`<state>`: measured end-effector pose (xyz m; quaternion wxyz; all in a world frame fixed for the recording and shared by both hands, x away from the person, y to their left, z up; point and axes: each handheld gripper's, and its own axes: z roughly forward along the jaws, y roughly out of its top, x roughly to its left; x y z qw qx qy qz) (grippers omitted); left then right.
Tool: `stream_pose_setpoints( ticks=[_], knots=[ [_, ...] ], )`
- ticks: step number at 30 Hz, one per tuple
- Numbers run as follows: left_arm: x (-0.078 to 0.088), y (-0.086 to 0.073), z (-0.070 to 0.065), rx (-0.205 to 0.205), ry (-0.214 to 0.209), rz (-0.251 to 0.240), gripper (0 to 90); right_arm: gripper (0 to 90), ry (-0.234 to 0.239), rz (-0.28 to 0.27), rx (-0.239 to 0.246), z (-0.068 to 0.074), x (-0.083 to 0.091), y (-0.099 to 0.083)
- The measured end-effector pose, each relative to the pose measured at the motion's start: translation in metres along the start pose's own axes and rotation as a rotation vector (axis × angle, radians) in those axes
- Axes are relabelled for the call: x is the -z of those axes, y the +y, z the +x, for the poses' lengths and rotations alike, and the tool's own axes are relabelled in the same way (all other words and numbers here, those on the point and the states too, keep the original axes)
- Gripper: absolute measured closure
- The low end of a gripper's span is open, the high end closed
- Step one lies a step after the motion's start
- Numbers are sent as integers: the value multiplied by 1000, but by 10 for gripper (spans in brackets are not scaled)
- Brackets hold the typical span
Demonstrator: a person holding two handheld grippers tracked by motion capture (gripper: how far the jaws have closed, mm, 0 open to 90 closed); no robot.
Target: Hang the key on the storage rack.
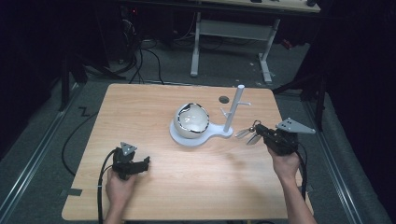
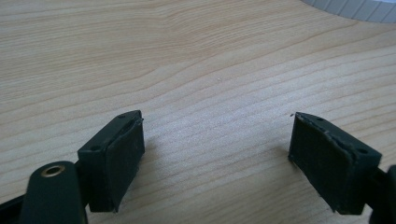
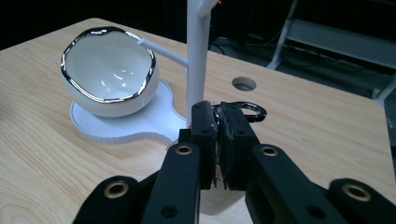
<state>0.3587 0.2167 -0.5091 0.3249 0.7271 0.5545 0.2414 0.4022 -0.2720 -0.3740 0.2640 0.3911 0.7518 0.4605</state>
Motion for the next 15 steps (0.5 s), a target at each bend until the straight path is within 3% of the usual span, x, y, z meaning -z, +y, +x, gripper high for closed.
stream_pose_setpoints(
  ticks=[15],
  knots=[
    [0,0,0,0,0,0,187,855,16,-58,38,0,5,27]
  ],
)
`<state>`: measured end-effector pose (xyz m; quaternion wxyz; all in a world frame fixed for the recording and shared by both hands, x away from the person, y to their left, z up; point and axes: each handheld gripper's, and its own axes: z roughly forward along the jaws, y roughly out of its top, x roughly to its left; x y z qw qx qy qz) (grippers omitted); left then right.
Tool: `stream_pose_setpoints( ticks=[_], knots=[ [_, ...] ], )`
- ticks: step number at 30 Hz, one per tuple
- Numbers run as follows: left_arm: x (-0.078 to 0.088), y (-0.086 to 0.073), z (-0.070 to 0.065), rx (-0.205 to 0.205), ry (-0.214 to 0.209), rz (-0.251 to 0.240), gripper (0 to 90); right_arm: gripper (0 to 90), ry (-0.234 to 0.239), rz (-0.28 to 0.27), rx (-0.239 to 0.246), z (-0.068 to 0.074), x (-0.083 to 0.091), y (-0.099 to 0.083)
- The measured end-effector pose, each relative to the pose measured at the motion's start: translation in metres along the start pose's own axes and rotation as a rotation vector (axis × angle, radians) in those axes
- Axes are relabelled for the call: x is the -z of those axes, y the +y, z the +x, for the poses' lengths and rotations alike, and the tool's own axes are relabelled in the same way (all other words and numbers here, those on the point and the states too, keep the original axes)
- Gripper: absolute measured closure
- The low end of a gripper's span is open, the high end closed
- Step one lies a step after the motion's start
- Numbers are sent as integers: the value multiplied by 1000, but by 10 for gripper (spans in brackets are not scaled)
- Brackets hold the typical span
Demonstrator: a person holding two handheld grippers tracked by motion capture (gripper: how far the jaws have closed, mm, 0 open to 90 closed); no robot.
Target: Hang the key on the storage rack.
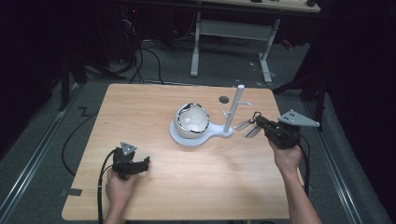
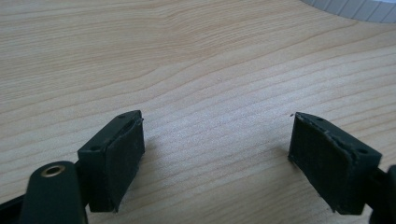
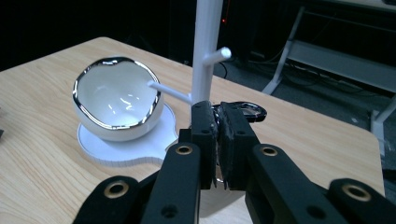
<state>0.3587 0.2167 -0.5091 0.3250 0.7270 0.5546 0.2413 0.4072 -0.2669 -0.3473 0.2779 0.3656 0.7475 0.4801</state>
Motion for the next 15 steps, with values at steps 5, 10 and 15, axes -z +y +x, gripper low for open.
stream_pose_setpoints(
  ticks=[5,10,15],
  knots=[
    [0,0,0,0,0,0,187,855,10,-11,4,0,0,7],
    [0,0,0,0,0,0,187,856,12,-17,-1,-2,-1,8],
    [0,0,0,0,0,0,187,856,16,-25,8,-1,0,13]
  ],
)
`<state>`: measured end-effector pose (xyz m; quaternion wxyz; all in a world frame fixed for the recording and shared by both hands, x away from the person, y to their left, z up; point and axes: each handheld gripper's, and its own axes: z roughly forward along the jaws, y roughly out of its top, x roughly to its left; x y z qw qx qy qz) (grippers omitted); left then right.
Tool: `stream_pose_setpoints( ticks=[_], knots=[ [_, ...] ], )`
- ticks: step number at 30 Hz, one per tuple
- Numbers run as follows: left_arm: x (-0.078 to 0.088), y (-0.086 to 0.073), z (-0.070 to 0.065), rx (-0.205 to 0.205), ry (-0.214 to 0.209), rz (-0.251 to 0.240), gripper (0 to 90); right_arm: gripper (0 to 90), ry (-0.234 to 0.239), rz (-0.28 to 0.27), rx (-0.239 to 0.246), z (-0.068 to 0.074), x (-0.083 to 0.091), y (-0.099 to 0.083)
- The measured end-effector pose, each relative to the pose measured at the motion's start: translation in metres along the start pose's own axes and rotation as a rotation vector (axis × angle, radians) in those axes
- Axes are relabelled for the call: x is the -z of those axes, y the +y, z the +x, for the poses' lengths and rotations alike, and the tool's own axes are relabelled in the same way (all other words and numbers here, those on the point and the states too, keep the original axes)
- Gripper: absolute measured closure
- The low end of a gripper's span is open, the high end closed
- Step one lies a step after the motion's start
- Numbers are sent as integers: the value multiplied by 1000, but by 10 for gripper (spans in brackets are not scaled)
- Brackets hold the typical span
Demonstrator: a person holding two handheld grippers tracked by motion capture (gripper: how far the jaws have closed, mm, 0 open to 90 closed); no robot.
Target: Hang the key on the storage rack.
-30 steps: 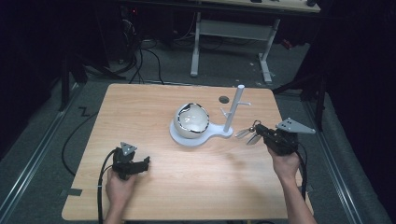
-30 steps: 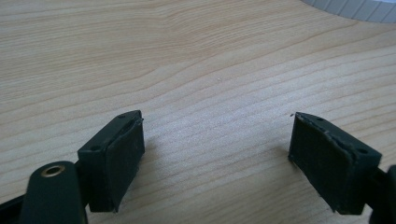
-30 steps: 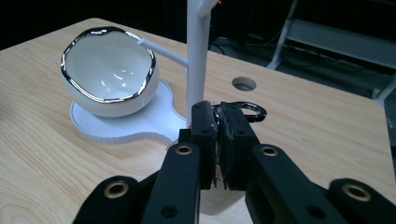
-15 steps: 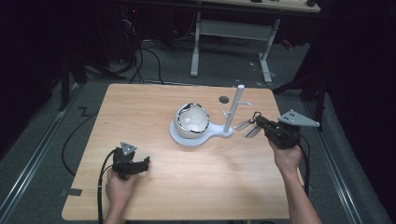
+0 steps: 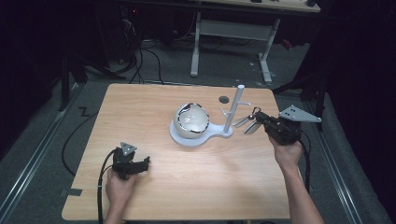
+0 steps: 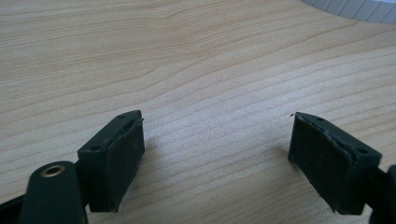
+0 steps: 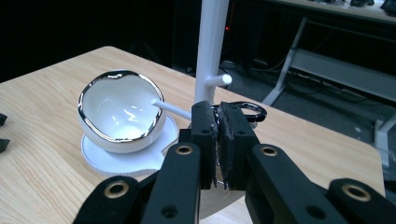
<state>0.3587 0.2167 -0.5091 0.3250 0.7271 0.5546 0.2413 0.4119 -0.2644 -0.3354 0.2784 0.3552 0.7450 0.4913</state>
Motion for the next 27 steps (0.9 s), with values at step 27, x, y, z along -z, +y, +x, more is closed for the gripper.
stream_pose_setpoints(
  ticks=[27],
  knots=[
    [0,0,0,0,0,0,187,856,41,-17,-2,1,-21,13]
  ],
)
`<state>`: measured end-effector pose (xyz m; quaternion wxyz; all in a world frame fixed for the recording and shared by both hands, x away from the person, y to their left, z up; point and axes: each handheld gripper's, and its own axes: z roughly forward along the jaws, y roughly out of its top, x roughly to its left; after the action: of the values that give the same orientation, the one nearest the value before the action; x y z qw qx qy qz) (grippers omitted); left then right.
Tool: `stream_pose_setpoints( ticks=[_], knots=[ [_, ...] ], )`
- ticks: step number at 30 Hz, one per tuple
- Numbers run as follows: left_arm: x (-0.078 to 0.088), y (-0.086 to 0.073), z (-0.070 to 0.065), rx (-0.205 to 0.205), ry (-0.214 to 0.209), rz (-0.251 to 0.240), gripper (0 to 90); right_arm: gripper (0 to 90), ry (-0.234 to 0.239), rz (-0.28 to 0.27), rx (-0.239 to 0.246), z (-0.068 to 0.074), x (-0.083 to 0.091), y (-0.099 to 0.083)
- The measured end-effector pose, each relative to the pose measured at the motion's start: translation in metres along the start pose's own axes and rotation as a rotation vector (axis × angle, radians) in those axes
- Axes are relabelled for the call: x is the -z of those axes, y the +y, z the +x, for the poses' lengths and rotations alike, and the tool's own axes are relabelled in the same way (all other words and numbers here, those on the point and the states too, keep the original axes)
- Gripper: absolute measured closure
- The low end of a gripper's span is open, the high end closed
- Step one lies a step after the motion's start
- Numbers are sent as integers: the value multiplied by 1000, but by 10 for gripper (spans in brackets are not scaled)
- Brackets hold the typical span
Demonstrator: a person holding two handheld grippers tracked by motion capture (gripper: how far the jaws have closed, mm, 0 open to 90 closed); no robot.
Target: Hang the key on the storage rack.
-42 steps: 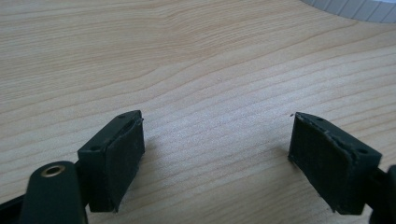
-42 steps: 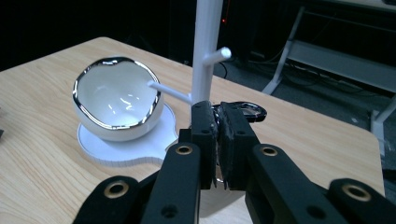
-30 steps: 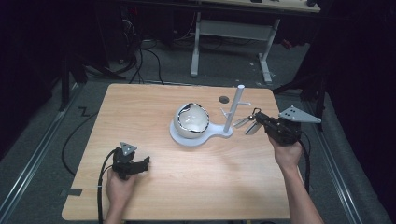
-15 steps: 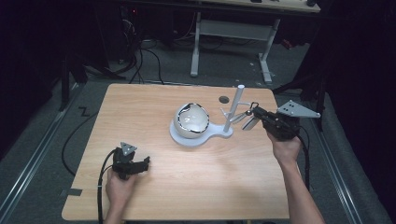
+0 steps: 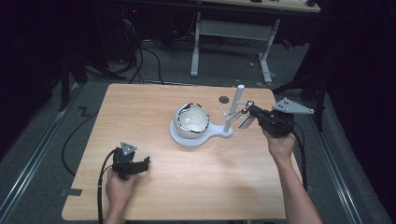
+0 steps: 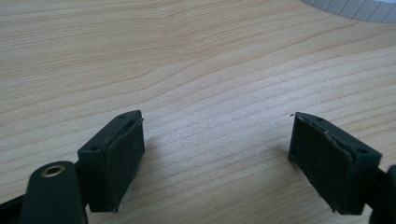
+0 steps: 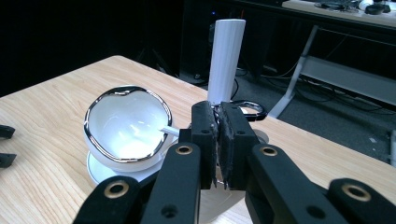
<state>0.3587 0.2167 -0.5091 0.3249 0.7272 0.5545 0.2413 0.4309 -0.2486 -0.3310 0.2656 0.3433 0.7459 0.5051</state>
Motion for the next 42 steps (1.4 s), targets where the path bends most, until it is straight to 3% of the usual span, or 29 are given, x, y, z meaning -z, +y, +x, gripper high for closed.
stream_pose_setpoints(
  ticks=[18,24,42],
  knots=[
    [0,0,0,0,0,0,187,856,2,40,-11,-1,-7,-5],
    [0,0,0,0,0,0,187,855,1,52,-38,-4,-9,-15],
    [0,0,0,0,0,0,187,853,-25,97,-31,-4,-21,-23]
  ],
)
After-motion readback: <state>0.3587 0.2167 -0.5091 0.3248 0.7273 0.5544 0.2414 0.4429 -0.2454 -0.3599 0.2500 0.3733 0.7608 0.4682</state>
